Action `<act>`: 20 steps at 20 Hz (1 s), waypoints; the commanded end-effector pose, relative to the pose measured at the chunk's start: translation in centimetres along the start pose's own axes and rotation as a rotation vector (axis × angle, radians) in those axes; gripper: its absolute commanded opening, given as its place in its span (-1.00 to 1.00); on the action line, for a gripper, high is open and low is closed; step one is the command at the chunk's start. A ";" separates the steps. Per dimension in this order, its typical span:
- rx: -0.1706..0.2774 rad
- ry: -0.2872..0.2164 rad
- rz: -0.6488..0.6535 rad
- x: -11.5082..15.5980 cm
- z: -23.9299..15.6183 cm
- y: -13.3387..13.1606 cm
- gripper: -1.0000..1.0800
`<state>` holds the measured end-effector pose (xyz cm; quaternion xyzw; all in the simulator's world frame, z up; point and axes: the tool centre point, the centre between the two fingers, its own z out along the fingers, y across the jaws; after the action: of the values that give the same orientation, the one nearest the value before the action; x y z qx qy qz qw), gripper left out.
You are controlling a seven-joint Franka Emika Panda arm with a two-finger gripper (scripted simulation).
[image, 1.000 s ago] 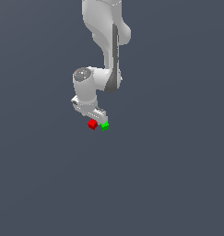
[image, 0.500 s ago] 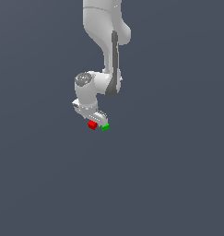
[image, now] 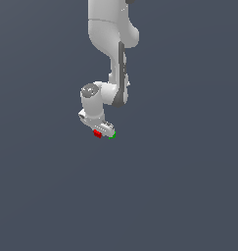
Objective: Stack the red cube on top of the green cube.
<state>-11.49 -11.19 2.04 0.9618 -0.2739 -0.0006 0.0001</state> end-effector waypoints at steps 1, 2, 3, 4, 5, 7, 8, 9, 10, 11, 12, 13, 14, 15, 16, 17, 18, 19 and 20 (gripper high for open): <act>0.000 0.001 0.000 0.0 0.1 0.0 -1.00; 0.000 0.001 0.000 0.0 0.1 0.0 -1.00; 0.000 0.001 0.000 0.0 0.1 0.0 -1.00; 0.000 0.001 0.000 0.0 0.1 0.0 -1.00; 0.000 0.001 0.000 0.0 0.1 0.0 -1.00; 0.000 0.001 0.000 0.0 0.1 0.0 -1.00; 0.000 0.001 0.000 0.0 0.1 0.0 -1.00; 0.000 0.001 0.000 0.0 0.1 0.0 -1.00; 0.001 0.001 -0.001 0.0 0.0 -0.1 -1.00; 0.001 0.001 -0.001 0.0 0.0 -0.1 -1.00; 0.001 0.001 -0.001 0.0 -0.1 -0.1 -1.00; 0.001 0.001 -0.001 0.0 -0.2 -0.1 -1.00; 0.001 0.001 -0.001 0.0 -0.4 -0.1 -1.00; 0.001 0.001 -0.001 0.0 -0.6 -0.1 -1.00; 0.001 0.001 -0.001 0.0 -0.9 -0.1 -1.00; 0.001 0.001 -0.001 0.0 -1.2 -0.1 -1.00; 0.001 0.001 -0.001 0.0 -1.6 -0.1 -1.00; 0.001 0.001 -0.001 -0.1 -2.0 -0.1 -1.00; 0.002 0.001 0.000 -0.1 -2.5 0.0 -1.00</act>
<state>-11.54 -11.10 3.84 0.9619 -0.2734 -0.0007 -0.0003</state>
